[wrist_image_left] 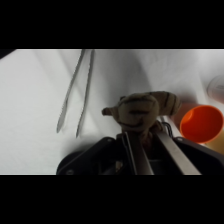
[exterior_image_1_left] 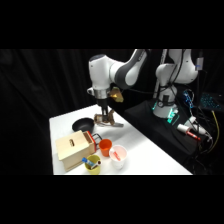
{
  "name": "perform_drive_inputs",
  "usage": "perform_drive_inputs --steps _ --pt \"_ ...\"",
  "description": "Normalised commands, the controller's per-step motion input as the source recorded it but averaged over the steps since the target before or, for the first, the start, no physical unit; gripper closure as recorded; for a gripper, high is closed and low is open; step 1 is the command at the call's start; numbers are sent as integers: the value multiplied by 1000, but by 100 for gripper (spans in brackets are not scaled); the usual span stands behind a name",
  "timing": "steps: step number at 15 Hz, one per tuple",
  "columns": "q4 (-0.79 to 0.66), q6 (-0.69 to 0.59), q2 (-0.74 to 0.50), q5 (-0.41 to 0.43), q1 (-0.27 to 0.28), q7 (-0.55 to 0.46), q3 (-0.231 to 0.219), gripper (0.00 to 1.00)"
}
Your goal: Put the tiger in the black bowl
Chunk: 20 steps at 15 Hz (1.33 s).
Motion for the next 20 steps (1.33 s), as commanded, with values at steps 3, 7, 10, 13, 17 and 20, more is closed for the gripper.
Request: perform_drive_inputs --steps 3,7,10,13,17,20 --pt "556 -242 253 -130 -148 -84 50 94" --pt "585 -159 366 -63 -142 -133 9 94" --pt "495 -169 297 12 -124 -148 -19 94" --pt "392 -133 265 62 -107 -146 -27 94" --pt "281 3 265 85 -78 -136 -25 94" --pt "225 170 291 110 -53 -112 -21 94"
